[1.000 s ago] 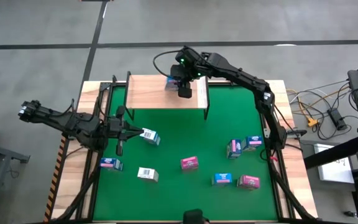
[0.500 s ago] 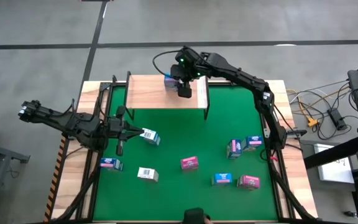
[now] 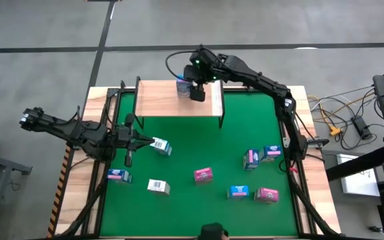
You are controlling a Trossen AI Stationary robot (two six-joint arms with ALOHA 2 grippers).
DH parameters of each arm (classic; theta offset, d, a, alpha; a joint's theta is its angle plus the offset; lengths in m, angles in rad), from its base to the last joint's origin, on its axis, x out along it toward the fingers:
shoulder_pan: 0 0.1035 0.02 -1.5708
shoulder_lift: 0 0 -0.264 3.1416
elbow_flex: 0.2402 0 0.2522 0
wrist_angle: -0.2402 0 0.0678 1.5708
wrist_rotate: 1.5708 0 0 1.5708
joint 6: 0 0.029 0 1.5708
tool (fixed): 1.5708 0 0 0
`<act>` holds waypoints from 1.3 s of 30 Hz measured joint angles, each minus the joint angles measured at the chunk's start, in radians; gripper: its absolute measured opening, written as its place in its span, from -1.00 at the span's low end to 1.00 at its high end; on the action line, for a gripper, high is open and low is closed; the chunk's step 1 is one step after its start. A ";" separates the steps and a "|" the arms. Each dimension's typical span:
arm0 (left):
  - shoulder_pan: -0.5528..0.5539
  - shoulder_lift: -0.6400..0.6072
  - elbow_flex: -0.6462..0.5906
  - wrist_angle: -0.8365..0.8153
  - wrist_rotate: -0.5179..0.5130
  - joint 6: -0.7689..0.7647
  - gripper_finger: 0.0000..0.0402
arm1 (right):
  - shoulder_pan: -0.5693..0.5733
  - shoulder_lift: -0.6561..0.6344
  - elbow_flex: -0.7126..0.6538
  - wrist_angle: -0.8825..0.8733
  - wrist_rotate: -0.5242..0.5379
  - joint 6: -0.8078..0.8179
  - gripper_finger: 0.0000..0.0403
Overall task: Stack cereal on shelf
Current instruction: Put the top right light blue cereal box on the shelf
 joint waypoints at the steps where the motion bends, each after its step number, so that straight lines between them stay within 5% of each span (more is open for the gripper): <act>1: 0.000 0.000 0.000 0.000 0.000 0.000 -1.00 | 0.001 -0.006 0.000 0.005 0.000 0.005 0.32; 13: 0.000 0.000 0.000 0.000 0.000 -0.005 -1.00 | 0.026 -0.134 0.002 -0.056 -0.005 0.080 0.03; 20: 0.000 0.003 0.000 0.001 0.001 -0.012 -1.00 | 0.027 -0.143 -0.009 -0.180 -0.007 0.117 -0.46; 27: 0.000 0.006 0.000 0.001 0.001 -0.021 -1.00 | 0.021 -0.135 -0.124 -0.096 -0.003 0.105 -0.91; 39: 0.000 0.017 0.000 0.000 0.001 -0.023 -1.00 | -0.011 -0.133 -0.342 0.193 0.075 0.067 -0.94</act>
